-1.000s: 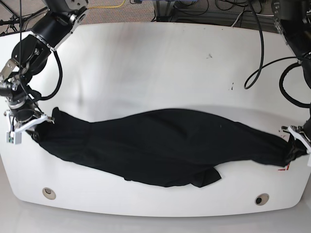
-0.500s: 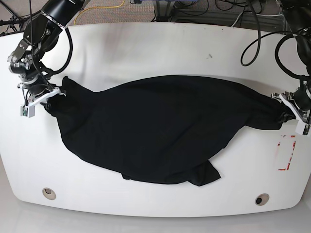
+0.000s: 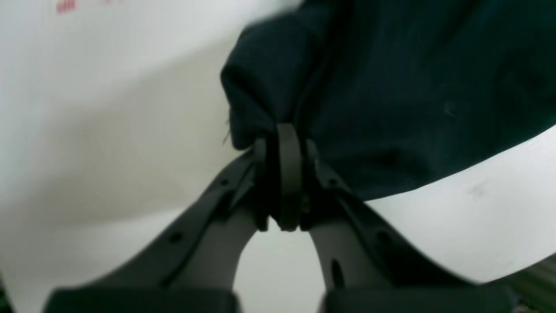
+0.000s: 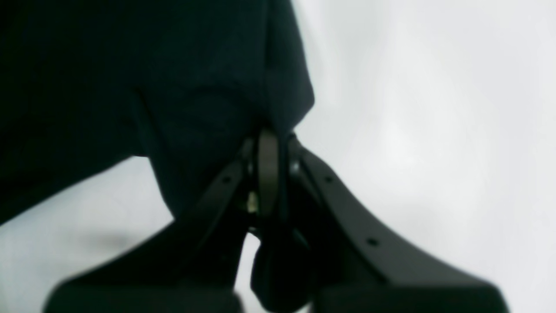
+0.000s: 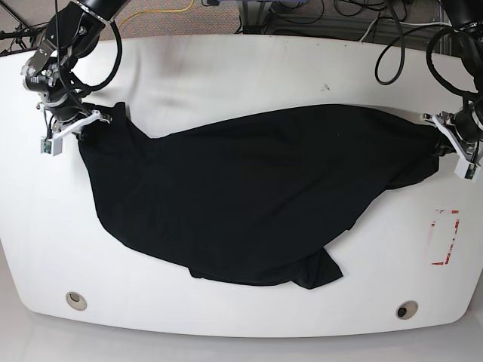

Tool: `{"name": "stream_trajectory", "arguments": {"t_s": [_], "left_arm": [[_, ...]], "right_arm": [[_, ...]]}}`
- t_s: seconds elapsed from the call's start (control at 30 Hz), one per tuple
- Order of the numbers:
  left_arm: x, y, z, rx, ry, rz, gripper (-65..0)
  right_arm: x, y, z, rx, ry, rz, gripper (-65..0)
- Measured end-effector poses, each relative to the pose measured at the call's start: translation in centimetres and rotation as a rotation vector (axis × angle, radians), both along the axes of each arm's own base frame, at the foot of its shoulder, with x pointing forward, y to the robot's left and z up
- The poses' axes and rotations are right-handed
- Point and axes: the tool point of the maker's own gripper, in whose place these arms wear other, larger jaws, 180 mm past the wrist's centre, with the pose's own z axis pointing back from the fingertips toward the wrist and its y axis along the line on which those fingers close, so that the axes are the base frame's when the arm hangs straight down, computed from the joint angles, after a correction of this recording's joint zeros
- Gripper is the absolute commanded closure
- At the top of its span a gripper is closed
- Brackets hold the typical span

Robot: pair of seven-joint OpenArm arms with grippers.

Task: Fold the T-shirt properly
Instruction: 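Lay the stretched shirt flat on the table with both grippers, then drag the right gripper's shirt corner outward to spread the fabric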

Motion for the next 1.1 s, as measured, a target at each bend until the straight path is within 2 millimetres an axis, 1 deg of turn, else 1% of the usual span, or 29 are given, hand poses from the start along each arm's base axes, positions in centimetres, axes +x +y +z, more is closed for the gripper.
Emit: {"name": "stream_trajectory", "arguments": {"t_s": [0.13, 0.2, 0.33, 0.4, 0.53, 0.73, 0.83, 0.9, 1.0, 1.03, 1.07, 1.1], "left_arm": [[-1.0, 0.8, -0.9, 0.051, 0.033, 0.012, 0.0], [-1.8, 1.0, -1.6, 0.062, 0.063, 0.014, 0.0], [-3.5, 1.8, -2.6, 0.082, 0.111, 0.031, 0.0], [-4.1, 2.4, -2.5, 0.082, 0.112, 0.051, 0.0], [-4.9, 3.8, -2.3, 0.105, 0.118, 0.089, 0.0], [-5.6, 3.7, -2.7, 0.095, 0.134, 0.087, 0.0], [-6.2, 4.2, -2.8, 0.101, 0.144, 0.105, 0.0], [-6.4, 4.6, -2.7, 0.112, 0.149, 0.117, 0.0], [-6.3, 4.8, -2.5, 0.113, 0.143, 0.121, 0.0], [-6.2, 4.8, -2.4, 0.109, 0.134, 0.123, 0.0], [-6.1, 4.9, -2.2, 0.103, 0.124, 0.130, 0.0], [-6.2, 5.1, -2.0, 0.102, 0.119, 0.137, 0.0]], "right_arm": [[-0.8, 0.9, -0.5, 0.016, 0.010, 0.001, -1.3], [-1.4, 1.4, -0.7, 0.020, 0.016, 0.010, -1.3], [-2.6, 1.3, -1.1, 0.017, 0.041, 0.009, -1.3], [-3.2, 1.1, -1.5, 0.003, 0.064, 0.006, -1.3], [-3.6, 1.1, -1.8, 0.004, 0.076, 0.006, -1.3], [-4.7, 2.3, -2.7, 0.042, 0.097, 0.004, -1.7], [-5.3, 2.4, -3.1, 0.043, 0.116, 0.004, -3.2], [-5.5, 2.4, -3.2, 0.040, 0.126, 0.006, -7.3], [-5.2, 2.8, -3.2, 0.041, 0.123, 0.022, -22.0], [-5.3, 3.1, -3.2, 0.042, 0.126, 0.029, -28.5], [-5.3, 3.4, -3.0, 0.041, 0.119, 0.035, -33.5], [-5.2, 3.5, -2.8, 0.041, 0.111, 0.038, -40.7]]}}
